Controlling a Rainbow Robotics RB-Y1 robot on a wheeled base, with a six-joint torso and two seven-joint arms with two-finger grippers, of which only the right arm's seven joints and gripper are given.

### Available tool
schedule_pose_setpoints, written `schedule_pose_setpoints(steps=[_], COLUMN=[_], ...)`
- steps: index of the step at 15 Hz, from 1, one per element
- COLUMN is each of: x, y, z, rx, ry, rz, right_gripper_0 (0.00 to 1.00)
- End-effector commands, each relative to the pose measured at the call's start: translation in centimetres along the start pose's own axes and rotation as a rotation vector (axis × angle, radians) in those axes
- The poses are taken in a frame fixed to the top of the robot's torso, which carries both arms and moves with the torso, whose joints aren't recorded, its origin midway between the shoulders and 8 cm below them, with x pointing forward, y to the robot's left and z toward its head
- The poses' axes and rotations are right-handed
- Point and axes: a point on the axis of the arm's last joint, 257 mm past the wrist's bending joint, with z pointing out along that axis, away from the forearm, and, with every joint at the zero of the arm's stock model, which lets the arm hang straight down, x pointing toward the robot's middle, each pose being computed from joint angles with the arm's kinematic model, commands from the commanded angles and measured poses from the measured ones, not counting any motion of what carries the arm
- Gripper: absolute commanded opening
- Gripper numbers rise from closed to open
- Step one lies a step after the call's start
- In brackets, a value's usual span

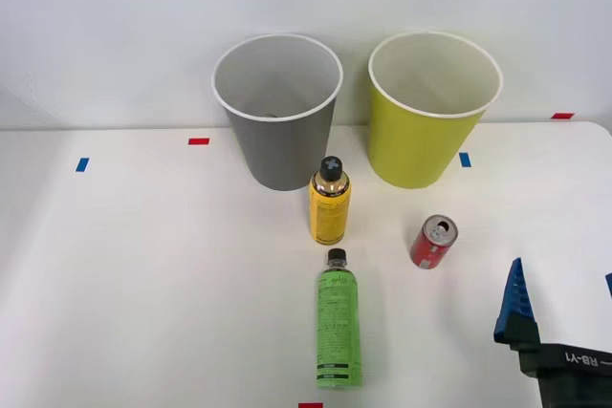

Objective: Put cans in the gray bin, plastic bottles in the light green bin

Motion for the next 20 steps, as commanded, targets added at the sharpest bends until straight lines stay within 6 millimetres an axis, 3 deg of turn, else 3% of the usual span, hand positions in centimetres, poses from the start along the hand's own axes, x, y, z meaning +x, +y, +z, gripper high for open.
schedule_pose_setpoints(steps=[1, 6, 10, 15, 20], x=[1.8, 4.0, 4.7, 6.9, 9.1], y=[-0.7, -0.4, 0.8, 2.7, 4.2], z=[-0.2, -2.9, -5.2, -8.1, -11.3], rx=[0.002, -0.042, -0.084, -0.118, -0.171], ry=[0.001, -0.02, -0.006, 0.088, 0.204], rz=[0.03, 0.075, -0.082, -0.158, -0.094], right_gripper_0=[1.0, 1.0, 1.0, 1.0, 1.0])
